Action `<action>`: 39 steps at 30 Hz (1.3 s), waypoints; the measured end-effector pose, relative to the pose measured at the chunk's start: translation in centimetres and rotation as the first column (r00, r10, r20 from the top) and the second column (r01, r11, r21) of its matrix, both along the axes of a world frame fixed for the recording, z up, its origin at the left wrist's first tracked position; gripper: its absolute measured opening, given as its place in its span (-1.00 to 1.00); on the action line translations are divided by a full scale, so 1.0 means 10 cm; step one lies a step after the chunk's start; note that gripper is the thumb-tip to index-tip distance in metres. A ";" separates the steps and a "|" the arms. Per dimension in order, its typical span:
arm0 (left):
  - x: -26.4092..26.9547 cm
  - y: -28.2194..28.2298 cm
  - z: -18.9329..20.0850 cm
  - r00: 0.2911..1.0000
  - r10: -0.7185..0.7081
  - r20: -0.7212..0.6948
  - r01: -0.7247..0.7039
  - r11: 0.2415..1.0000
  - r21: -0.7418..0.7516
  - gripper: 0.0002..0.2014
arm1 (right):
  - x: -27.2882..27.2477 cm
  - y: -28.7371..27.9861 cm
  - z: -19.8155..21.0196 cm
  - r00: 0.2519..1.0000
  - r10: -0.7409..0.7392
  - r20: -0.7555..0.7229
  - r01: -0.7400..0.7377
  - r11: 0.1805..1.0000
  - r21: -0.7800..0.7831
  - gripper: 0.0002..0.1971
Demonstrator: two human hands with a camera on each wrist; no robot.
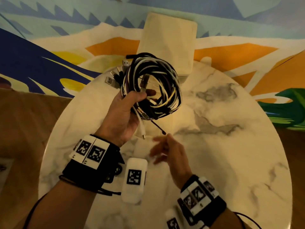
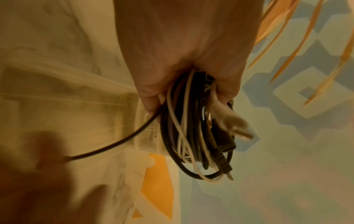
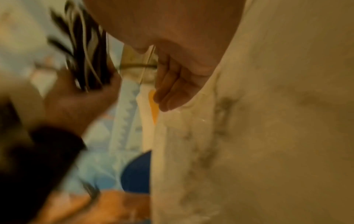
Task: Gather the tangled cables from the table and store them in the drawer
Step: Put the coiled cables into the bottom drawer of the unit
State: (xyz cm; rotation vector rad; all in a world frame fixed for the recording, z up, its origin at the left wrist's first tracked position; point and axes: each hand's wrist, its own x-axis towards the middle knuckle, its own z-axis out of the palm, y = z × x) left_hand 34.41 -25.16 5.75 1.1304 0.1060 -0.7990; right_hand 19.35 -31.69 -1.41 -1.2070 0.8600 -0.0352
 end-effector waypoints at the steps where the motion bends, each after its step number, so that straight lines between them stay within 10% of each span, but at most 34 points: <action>1: -0.02 0.01 -0.06 1.000 0.006 -0.008 -0.006 1.000 0.016 -0.75 | 0.10 -0.06 0.06 0.997 -0.062 0.039 0.056 0.988 0.141 -0.49; 5: -0.10 0.05 -0.31 1.000 0.005 0.002 -0.005 0.989 0.151 -0.72 | 0.38 -0.33 0.18 0.970 -0.221 0.101 0.180 0.934 0.309 -0.50; 20: 0.02 -0.04 -0.63 0.964 -0.266 0.022 0.230 0.871 0.435 -0.75 | 0.85 -0.73 0.16 0.872 0.282 -0.401 -0.260 0.959 0.109 -0.34; 30: 0.07 -0.11 -0.66 0.965 -0.264 -0.003 0.235 0.854 0.463 -0.73 | 0.81 -0.55 0.09 0.961 0.061 -0.269 0.005 0.971 0.238 -0.47; 35: 0.02 -0.17 -0.67 0.964 -0.247 0.096 0.161 0.832 0.531 -0.75 | 0.83 -0.53 -0.18 0.939 0.110 -0.326 -0.108 0.994 0.026 0.06; 39: 0.01 -0.19 -0.66 0.960 -0.241 0.144 0.112 0.799 0.591 -0.63 | 0.84 -0.48 -0.09 0.947 0.073 -0.314 -0.058 0.997 0.055 -0.22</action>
